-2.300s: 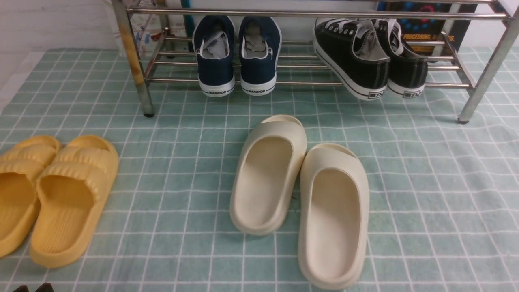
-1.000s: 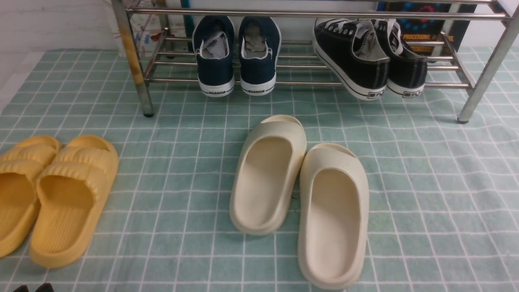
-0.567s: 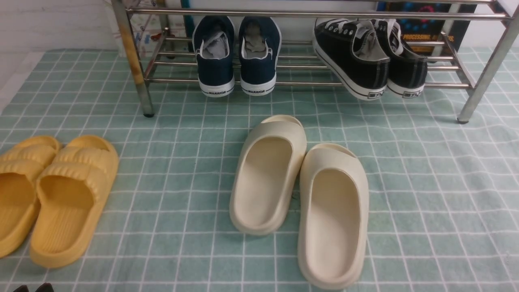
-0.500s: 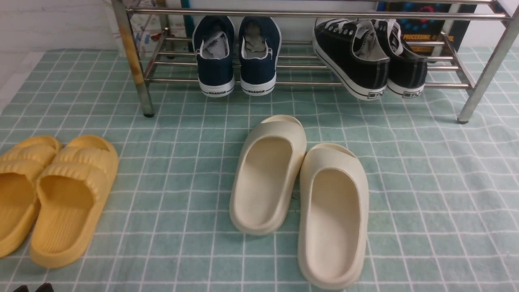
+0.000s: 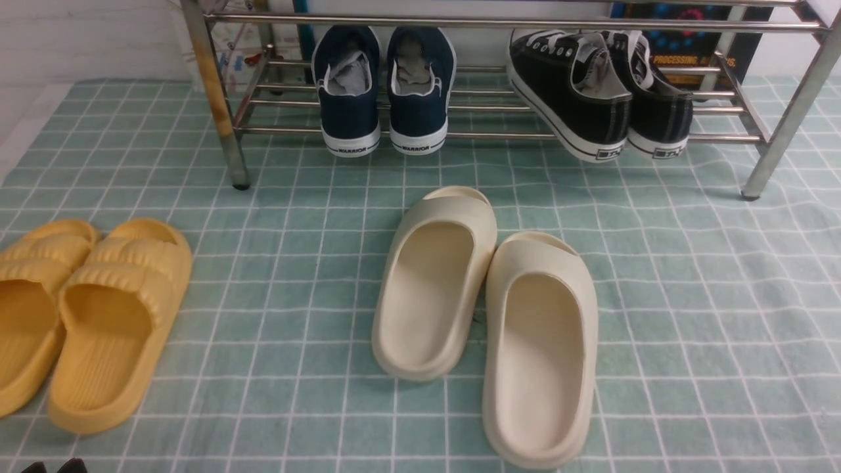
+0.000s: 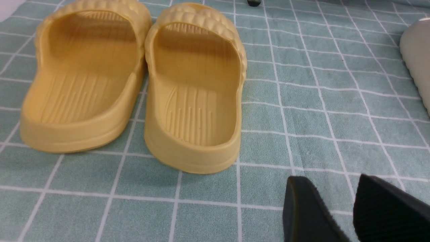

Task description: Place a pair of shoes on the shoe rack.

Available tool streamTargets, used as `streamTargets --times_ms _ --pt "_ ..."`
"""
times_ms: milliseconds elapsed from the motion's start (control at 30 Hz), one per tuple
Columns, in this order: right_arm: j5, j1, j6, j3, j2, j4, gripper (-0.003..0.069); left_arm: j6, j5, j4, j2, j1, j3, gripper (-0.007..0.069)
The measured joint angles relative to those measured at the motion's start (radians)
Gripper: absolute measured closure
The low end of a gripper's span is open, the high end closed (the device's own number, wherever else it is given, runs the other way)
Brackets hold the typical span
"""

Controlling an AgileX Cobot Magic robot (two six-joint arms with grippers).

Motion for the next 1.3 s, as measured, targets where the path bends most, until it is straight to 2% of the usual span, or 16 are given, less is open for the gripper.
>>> streamTargets --times_ms 1300 --pt "0.002 0.000 0.002 -0.001 0.000 0.000 0.0642 0.000 0.000 0.000 0.000 0.000 0.000 0.0386"
